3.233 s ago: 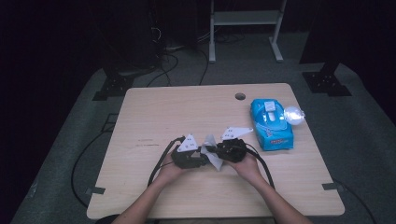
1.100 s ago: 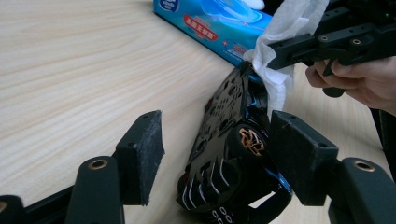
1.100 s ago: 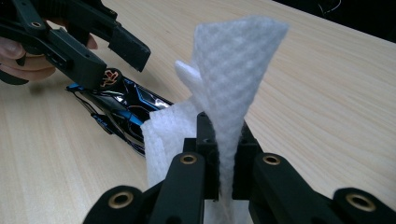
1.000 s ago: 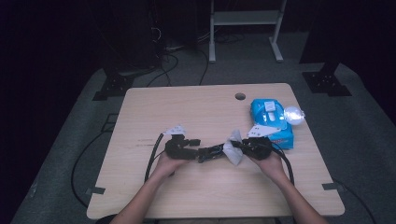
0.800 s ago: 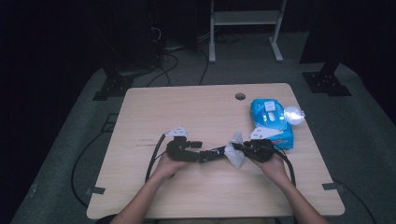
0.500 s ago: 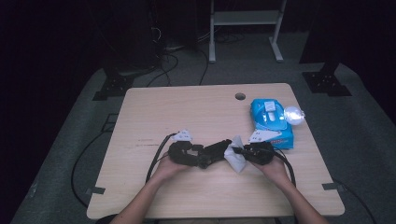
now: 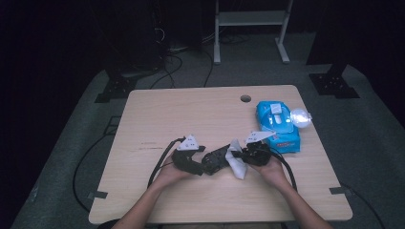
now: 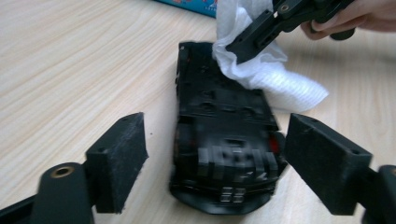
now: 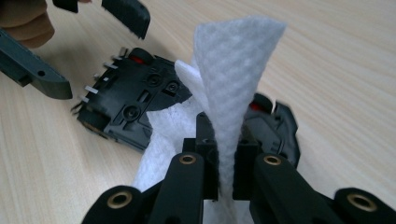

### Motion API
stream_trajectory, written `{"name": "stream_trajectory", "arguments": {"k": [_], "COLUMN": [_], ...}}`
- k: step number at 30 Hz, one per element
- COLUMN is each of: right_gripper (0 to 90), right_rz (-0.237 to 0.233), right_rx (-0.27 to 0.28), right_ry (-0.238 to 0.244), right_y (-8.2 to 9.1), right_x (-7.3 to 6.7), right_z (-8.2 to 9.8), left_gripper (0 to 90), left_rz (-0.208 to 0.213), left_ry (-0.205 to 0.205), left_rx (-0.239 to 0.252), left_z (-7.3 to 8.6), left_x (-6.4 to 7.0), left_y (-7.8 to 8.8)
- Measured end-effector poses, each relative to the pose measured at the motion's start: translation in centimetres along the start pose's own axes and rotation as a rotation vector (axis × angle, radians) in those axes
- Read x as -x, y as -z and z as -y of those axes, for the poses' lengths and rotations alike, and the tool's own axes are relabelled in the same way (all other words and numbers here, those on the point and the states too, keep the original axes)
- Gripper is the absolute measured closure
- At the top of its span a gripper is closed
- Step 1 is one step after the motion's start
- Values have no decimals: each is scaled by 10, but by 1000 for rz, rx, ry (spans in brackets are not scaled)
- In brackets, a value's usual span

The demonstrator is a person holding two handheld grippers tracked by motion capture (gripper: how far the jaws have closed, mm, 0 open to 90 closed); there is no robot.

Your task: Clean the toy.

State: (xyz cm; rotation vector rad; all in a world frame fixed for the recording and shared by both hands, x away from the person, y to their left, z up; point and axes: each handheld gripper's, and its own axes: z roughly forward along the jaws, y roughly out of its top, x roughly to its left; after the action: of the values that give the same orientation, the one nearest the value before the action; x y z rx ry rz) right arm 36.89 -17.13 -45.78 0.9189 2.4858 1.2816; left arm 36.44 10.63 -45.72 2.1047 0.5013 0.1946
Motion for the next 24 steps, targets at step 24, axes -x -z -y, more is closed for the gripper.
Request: {"name": "stream_trajectory", "arguments": {"k": [24], "right_gripper": [842], "right_rz": [-28], "right_rx": [40], "right_ry": [-47], "right_y": [0], "right_x": [-9], "right_z": [-2], "left_gripper": [242], "left_rz": [-47], "left_ry": [-125], "left_rx": [-110], "left_z": [7], "left_x": [15], "left_y": [-19]}}
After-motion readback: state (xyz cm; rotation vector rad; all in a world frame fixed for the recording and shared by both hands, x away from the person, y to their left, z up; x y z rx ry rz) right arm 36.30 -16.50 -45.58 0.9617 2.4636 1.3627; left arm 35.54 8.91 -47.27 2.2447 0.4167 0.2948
